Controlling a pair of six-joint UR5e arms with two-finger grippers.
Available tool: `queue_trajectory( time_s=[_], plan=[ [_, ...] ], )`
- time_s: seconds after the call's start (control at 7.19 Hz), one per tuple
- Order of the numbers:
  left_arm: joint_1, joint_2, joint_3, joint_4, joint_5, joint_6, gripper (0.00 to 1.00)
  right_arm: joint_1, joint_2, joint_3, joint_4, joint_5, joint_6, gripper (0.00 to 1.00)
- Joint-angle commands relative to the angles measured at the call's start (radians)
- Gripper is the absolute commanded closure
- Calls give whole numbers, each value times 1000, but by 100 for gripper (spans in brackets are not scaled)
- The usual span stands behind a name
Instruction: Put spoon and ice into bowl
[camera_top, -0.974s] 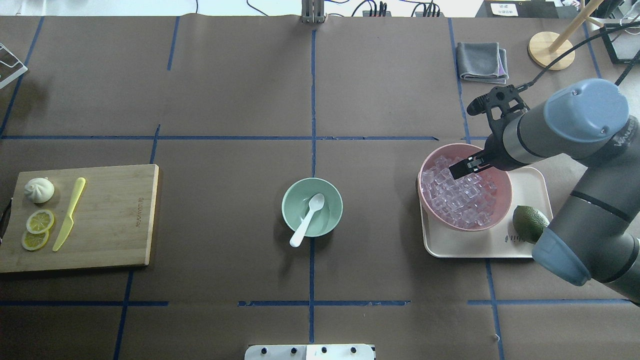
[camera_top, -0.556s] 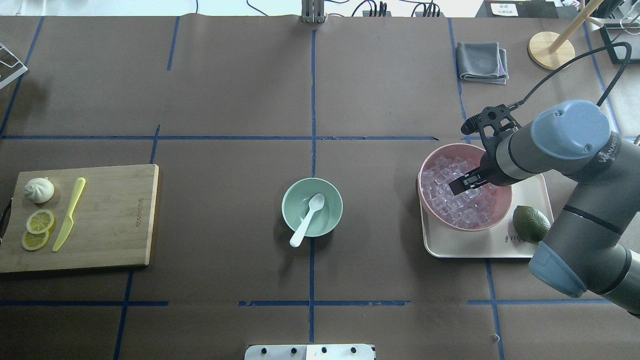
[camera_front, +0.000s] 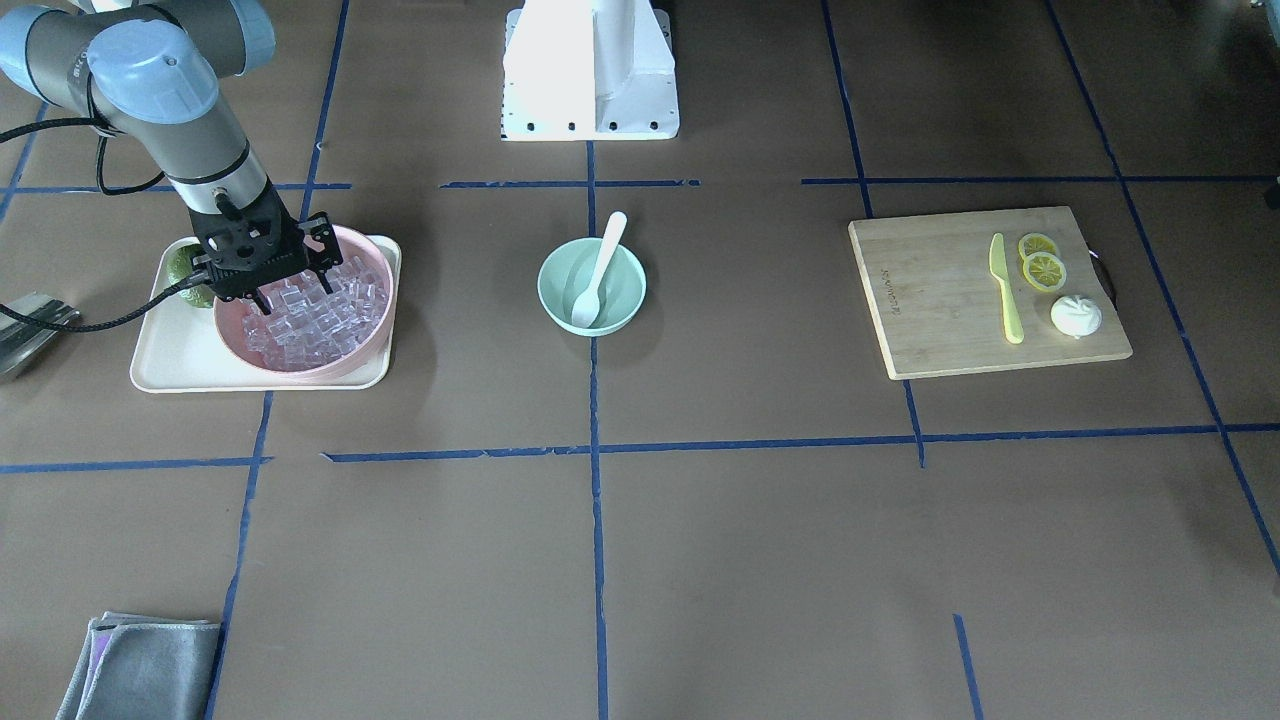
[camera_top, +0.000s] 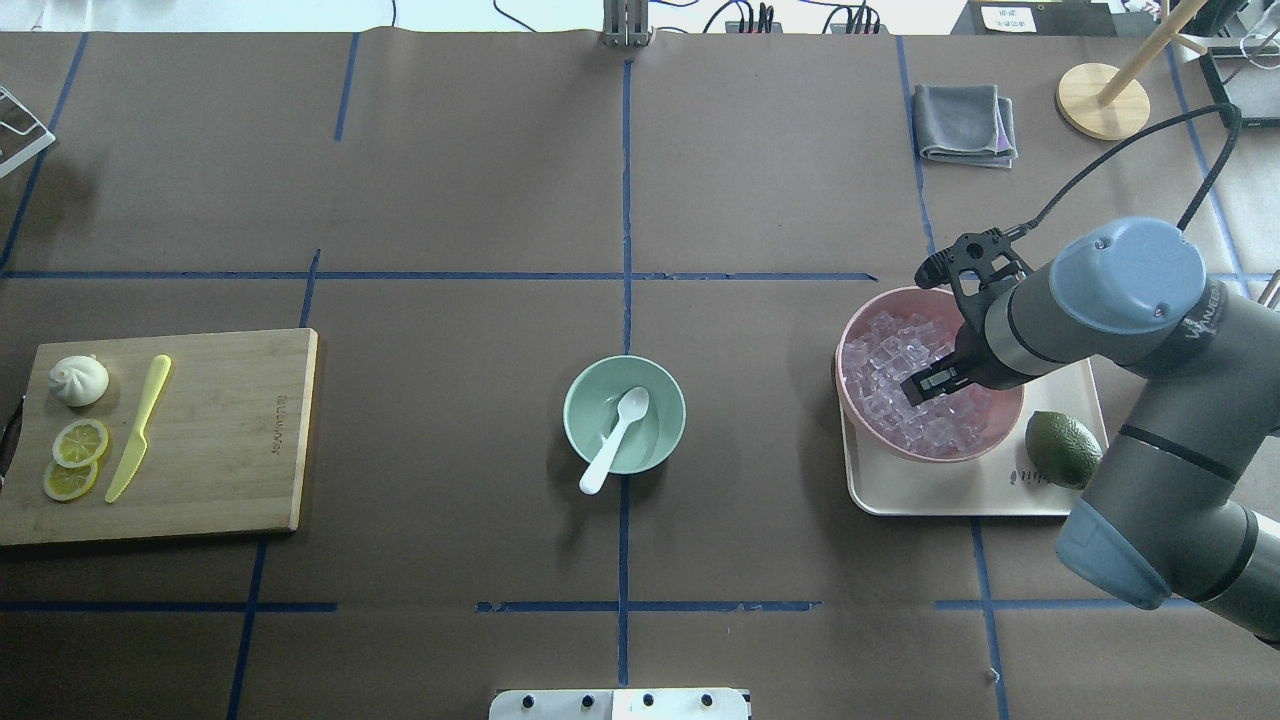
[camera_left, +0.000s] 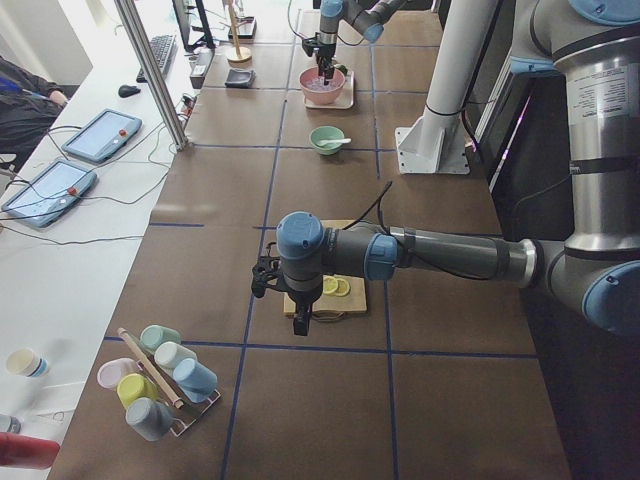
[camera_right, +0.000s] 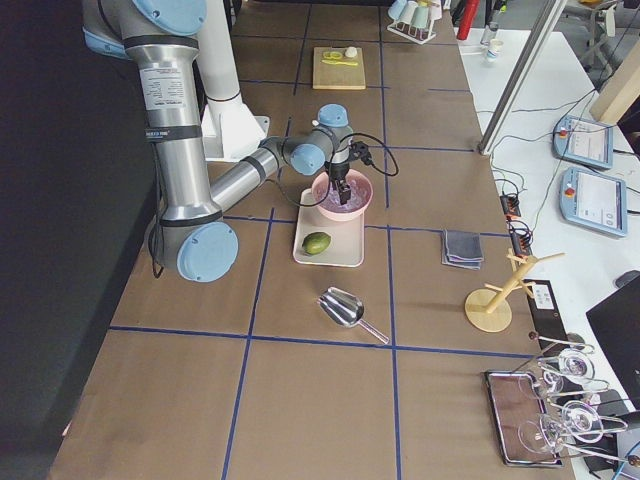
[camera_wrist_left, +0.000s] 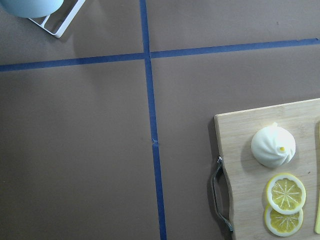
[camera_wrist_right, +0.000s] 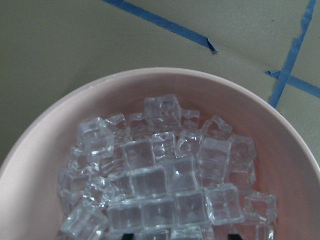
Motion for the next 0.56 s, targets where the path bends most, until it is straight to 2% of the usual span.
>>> queue_trajectory(
  time_s=[0.0,0.28,0.42],
  plan=[
    [0,-2,1,0,0,0,0,-1,-13,0,0,4,0,55],
    [0,-2,0,0,0,-3,0,-1,-15,1,0,4,-2,87],
    [0,-3,-2,0,1,-3,0,0,-15,1,0,2,-2,97]
  ],
)
